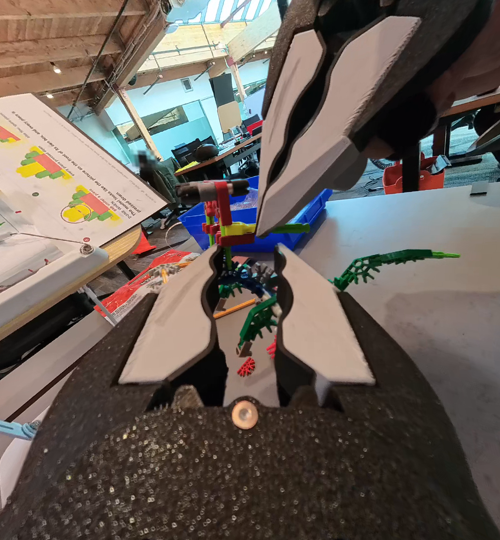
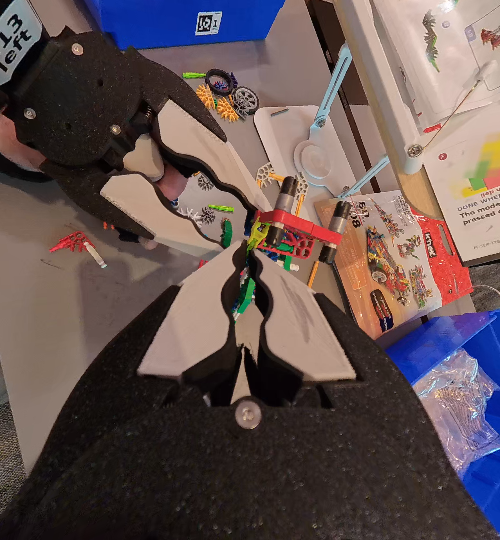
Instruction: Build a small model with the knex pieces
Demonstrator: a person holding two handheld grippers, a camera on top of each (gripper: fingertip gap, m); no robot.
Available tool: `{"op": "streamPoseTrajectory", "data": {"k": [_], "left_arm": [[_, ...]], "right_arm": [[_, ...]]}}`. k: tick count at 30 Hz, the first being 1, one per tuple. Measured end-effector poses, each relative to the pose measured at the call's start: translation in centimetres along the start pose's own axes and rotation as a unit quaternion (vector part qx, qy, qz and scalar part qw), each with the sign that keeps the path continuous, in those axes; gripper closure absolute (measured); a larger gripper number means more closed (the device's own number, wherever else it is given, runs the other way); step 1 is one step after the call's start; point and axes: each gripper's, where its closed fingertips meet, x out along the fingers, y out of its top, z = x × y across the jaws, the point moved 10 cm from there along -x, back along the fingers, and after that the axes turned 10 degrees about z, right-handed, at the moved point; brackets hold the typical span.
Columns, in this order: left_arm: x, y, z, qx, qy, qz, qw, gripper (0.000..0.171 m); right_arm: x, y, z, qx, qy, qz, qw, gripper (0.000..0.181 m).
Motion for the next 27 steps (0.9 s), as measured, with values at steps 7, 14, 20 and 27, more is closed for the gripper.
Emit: {"op": "streamPoseTrajectory", "data": {"k": [7,14,20,27], "left_arm": [[0.2,0.3,0.2,0.007,0.018,0.01,1.0,0.12],[0.7,0.3,0.4,-0.012,0.038,0.0,0.999,0.114],[0.7,-0.1,0.0,-0.01,0.068,-0.012,0.998,0.132],[0.7,0.0,-0.2,-0.025,0.075,-0.013,0.997,0.138]], "right_arm": [[0.2,0.4,0.2,-0.002,0.003,0.003,1.0,0.181],[0.7,0.6,0.2,-0.006,-0.002,0.001,1.0,0.181],[1.2,0.7,0.1,-0.002,-0.006,0.0,1.0,0.181],[1.3,0.8,0.4,0.003,-0.002,0.0,1.0,0.181]]}}
